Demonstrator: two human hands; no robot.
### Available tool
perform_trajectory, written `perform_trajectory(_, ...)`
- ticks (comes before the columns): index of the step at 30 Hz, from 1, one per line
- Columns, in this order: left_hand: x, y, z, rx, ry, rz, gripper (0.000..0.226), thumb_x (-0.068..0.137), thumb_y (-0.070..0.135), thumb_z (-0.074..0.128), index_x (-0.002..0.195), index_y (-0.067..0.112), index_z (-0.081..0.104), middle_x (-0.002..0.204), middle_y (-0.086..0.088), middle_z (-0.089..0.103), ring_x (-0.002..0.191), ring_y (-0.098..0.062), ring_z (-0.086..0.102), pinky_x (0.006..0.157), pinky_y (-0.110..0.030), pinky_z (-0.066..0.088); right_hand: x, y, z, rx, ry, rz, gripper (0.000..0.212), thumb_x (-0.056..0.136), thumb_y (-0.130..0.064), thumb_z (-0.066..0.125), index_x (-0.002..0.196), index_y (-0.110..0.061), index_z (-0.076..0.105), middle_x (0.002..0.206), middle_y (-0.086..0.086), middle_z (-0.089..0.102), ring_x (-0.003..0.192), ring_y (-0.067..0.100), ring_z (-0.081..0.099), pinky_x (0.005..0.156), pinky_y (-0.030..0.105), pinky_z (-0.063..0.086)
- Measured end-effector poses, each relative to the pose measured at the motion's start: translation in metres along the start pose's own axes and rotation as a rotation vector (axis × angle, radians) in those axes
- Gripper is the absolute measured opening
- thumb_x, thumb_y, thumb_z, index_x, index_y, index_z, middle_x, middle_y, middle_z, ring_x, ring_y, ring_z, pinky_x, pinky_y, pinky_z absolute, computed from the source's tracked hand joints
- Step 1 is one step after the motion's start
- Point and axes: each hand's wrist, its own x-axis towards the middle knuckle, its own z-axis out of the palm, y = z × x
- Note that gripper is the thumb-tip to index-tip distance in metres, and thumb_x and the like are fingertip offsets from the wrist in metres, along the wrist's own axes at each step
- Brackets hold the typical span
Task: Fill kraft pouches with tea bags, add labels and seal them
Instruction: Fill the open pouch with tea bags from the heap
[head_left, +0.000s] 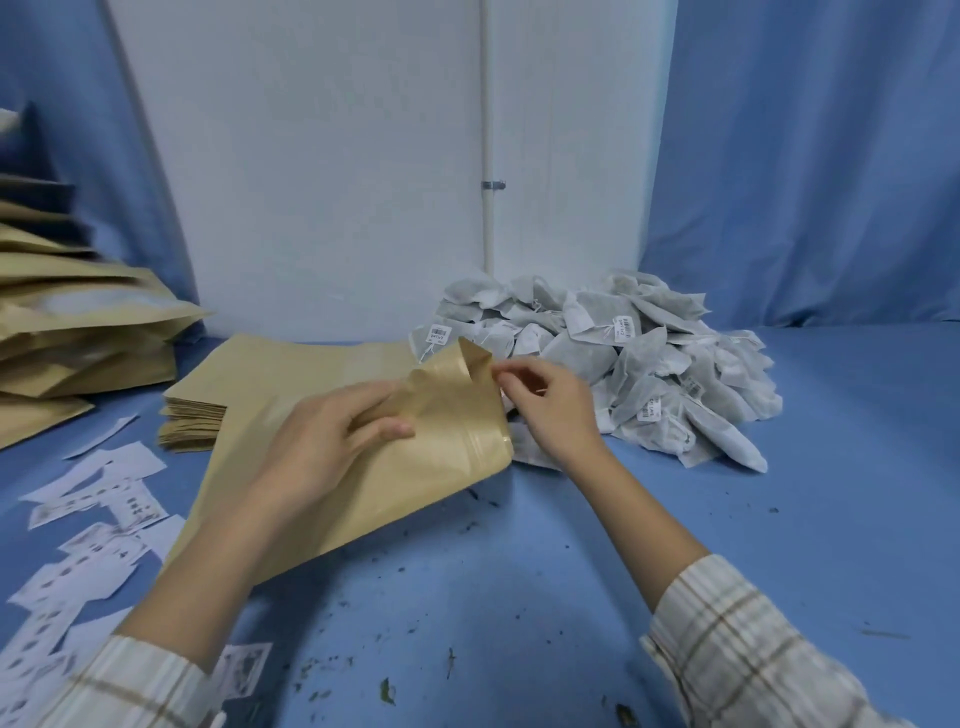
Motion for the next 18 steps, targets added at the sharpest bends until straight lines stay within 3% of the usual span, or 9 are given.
perform_trajectory(2, -0.003, -0.012, -0.008, 0.044, 0.021, -0.042, 0.027, 0.079, 0.041, 0.067, 0.101, 0.050, 0.056, 0.081, 0.024, 0.060, 0.081, 0.005, 0.054, 0.068, -0.007, 0.036, 0.019, 0.009, 0.014, -0.228, 0.024, 0.071, 0.025, 0.089, -0.020, 0.051, 0.109, -0.024, 0.065, 0.092, 0.001, 0.068, 0.092, 0.016, 0.060, 0.079, 0.025, 0.045)
perform_trajectory(5, -0.007, -0.031, -0.013, 0.094, 0.029, -0.104, 0.037, 0.079, 0.047, 0.065, 0.111, 0.056, 0.051, 0.090, 0.027, 0.062, 0.087, 0.006, 0.054, 0.070, -0.011, 0.040, 0.039, 0.018, 0.035, -0.453, -0.150, 0.137, 0.034, 0.094, -0.027, 0.041, 0.125, -0.024, 0.054, 0.102, 0.007, 0.066, 0.108, 0.024, 0.056, 0.098, 0.036, 0.040)
perform_trajectory(6, -0.008, -0.036, -0.013, 0.100, 0.022, -0.119, 0.038, 0.079, 0.049, 0.064, 0.113, 0.059, 0.049, 0.090, 0.029, 0.061, 0.087, 0.006, 0.054, 0.070, -0.013, 0.040, 0.045, 0.022, 0.043, -0.508, -0.216, 0.126, 0.033, 0.095, -0.029, 0.039, 0.122, -0.021, 0.056, 0.109, 0.008, 0.065, 0.112, 0.025, 0.054, 0.102, 0.036, 0.035)
perform_trajectory(8, -0.010, -0.043, -0.010, 0.093, 0.010, -0.143, 0.042, 0.078, 0.052, 0.063, 0.114, 0.063, 0.046, 0.088, 0.033, 0.061, 0.086, 0.004, 0.055, 0.072, -0.014, 0.039, 0.051, 0.028, 0.054, -0.578, -0.282, 0.124, 0.028, 0.095, -0.033, 0.039, 0.094, -0.014, 0.059, 0.105, 0.012, 0.062, 0.112, 0.027, 0.051, 0.099, 0.035, 0.031)
perform_trajectory(9, -0.011, -0.046, -0.008, 0.086, 0.011, -0.152, 0.044, 0.077, 0.053, 0.063, 0.115, 0.064, 0.044, 0.090, 0.032, 0.062, 0.087, 0.002, 0.055, 0.074, -0.013, 0.038, 0.052, 0.032, 0.057, -0.540, -0.264, 0.142, 0.029, 0.094, -0.035, 0.042, 0.081, -0.013, 0.055, 0.101, 0.013, 0.061, 0.111, 0.029, 0.051, 0.097, 0.036, 0.031)
perform_trajectory(10, -0.011, -0.048, -0.006, 0.079, 0.017, -0.161, 0.045, 0.076, 0.054, 0.063, 0.114, 0.064, 0.043, 0.093, 0.029, 0.063, 0.089, -0.001, 0.055, 0.074, -0.014, 0.038, 0.052, 0.035, 0.057, -0.435, -0.212, 0.180, 0.029, 0.092, -0.037, 0.046, 0.082, -0.012, 0.057, 0.102, 0.012, 0.060, 0.113, 0.029, 0.050, 0.098, 0.037, 0.034)
perform_trajectory(13, -0.009, -0.053, -0.001, 0.066, 0.035, -0.179, 0.044, 0.076, 0.052, 0.066, 0.116, 0.058, 0.048, 0.103, 0.017, 0.067, 0.096, -0.010, 0.057, 0.075, -0.026, 0.039, 0.042, 0.044, 0.041, -0.013, 0.054, 0.316, 0.046, 0.081, -0.038, 0.066, 0.120, -0.013, 0.060, 0.117, 0.006, 0.059, 0.115, 0.018, 0.050, 0.099, 0.033, 0.041)
perform_trajectory(16, -0.008, -0.054, 0.002, 0.057, 0.040, -0.190, 0.044, 0.075, 0.053, 0.066, 0.117, 0.052, 0.054, 0.106, 0.016, 0.067, 0.098, -0.011, 0.057, 0.075, -0.027, 0.037, 0.035, 0.049, 0.015, 0.192, 0.209, 0.392, 0.044, 0.071, -0.027, 0.078, 0.112, -0.018, 0.066, 0.101, -0.004, 0.059, 0.101, 0.007, 0.054, 0.086, 0.022, 0.042)
perform_trajectory(18, -0.006, -0.052, 0.004, 0.043, 0.038, -0.194, 0.045, 0.074, 0.054, 0.066, 0.117, 0.051, 0.055, 0.107, 0.017, 0.067, 0.100, -0.010, 0.057, 0.077, -0.026, 0.039, 0.031, 0.052, 0.002, 0.349, 0.143, 0.388, 0.034, 0.069, -0.016, 0.080, 0.101, -0.019, 0.069, 0.095, -0.007, 0.064, 0.090, 0.001, 0.060, 0.081, 0.018, 0.046)
